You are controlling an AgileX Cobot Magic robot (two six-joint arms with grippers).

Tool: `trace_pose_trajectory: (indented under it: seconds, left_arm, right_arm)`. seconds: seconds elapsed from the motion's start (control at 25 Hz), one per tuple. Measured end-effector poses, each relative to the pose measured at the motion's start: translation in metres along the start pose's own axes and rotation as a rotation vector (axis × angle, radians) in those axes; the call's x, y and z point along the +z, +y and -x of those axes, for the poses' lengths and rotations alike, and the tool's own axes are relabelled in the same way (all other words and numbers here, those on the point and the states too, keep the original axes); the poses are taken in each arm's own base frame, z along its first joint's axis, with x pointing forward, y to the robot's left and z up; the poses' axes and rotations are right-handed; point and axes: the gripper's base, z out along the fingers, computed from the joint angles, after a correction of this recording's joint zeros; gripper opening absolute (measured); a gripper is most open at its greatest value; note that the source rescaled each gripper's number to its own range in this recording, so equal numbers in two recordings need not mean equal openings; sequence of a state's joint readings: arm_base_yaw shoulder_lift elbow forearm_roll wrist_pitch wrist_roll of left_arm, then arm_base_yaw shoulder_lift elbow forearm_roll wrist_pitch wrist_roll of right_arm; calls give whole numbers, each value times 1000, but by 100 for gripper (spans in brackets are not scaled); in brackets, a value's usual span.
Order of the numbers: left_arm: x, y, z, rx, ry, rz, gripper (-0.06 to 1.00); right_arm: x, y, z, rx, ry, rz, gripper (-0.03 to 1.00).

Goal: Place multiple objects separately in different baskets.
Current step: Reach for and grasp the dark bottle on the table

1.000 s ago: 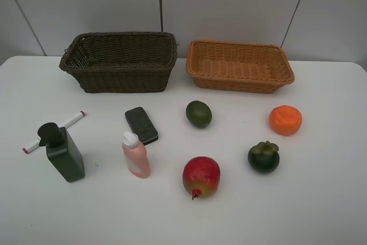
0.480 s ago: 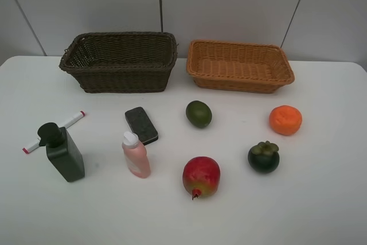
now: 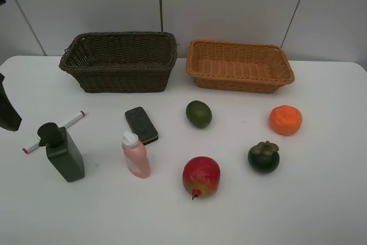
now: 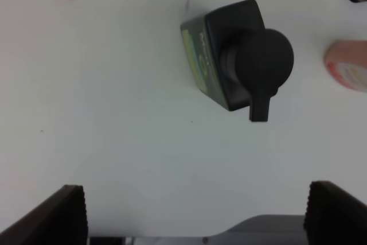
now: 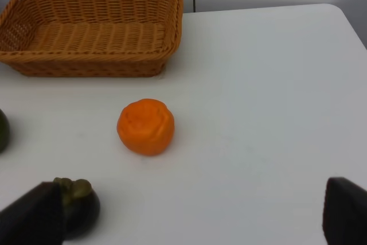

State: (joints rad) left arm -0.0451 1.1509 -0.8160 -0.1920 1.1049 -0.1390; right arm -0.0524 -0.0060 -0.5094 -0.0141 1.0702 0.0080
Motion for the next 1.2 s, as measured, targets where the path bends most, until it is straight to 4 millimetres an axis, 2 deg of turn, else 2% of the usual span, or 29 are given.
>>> trace_pose_trajectory:
  seconds: [0.16, 0.32, 0.56, 0.92, 1.2]
  left_arm:
    - [25, -7, 36, -23, 76, -33, 92]
    - [51, -14, 53, -29, 136, -59, 92]
    - [85, -35, 57, 24, 204, -41, 92]
    - [102, -33, 62, -7, 219, -7, 92]
    - [131, -29, 68, -30, 280, 23, 92]
  right_arm:
    - [0, 0, 0, 0, 0, 0, 100]
    - [0, 0, 0, 0, 0, 0, 100]
    - [0, 0, 0, 0, 0, 0, 100]
    - [0, 0, 0, 0, 0, 0, 100]
    - [0, 0, 0, 0, 0, 0, 100]
